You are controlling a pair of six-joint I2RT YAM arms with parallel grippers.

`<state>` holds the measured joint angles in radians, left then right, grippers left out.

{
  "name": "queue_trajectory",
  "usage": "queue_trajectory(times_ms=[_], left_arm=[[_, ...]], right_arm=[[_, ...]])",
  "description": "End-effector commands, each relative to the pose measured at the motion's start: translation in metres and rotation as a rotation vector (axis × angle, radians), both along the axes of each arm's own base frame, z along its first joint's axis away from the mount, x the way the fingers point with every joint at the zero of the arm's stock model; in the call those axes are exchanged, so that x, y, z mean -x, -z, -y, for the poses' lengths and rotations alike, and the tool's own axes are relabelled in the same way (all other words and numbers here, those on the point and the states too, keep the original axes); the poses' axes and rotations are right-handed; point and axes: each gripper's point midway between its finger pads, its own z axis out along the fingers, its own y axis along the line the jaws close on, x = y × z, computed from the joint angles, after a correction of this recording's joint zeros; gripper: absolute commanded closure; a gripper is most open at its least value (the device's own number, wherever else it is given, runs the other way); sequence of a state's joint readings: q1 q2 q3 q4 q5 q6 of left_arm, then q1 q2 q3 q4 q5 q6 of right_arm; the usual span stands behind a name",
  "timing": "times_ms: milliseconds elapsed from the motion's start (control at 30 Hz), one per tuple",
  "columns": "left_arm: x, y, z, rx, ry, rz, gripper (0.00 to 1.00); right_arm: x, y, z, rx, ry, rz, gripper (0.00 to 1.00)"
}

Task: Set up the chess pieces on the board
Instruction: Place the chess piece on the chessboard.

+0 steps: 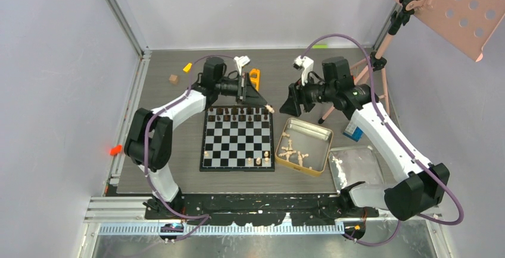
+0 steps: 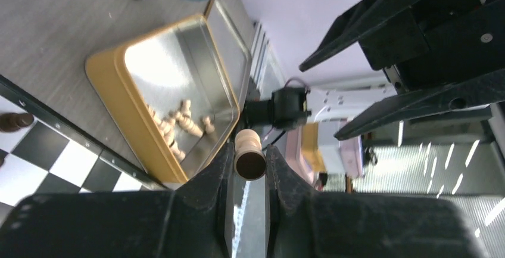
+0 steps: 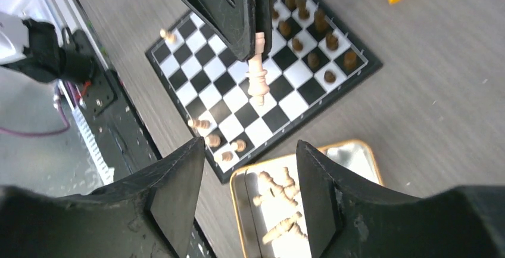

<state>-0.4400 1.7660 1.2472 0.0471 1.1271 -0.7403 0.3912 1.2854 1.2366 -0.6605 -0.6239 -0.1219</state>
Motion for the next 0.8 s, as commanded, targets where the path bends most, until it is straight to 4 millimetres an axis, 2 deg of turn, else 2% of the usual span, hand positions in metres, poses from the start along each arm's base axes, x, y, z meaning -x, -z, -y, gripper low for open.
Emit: queue_trajectory(times_ms=[0,200,400,633,767], left_arm=[[-0.003,-0.080,-0.007,0.227,-0.030,0.123,1.00],[-0.003,-0.086,-0.014,0.261,-0.123,0.073,1.00],[-0.002,-0.087,-0.016,0.269,-0.155,0.044,1.00],[-0.004,-0.083,-0.016,0.266,-0.173,0.025,1.00],[-0.004,-0.084,-0.016,0.268,-0.177,0.018,1.00]], right_arm=[[-0.016,-0.062,-0.016,-0.175,0.019,0.102,0.34],[-0.022,-0.065,-0.035,-0.274,-0.014,0.027,0.34],[-0.023,-0.056,-0.038,-0.284,-0.034,0.024,0.36],[-0.022,-0.055,-0.043,-0.314,-0.057,0.017,0.47],[-0.023,-0.048,-0.044,-0.314,-0.056,0.007,0.48]])
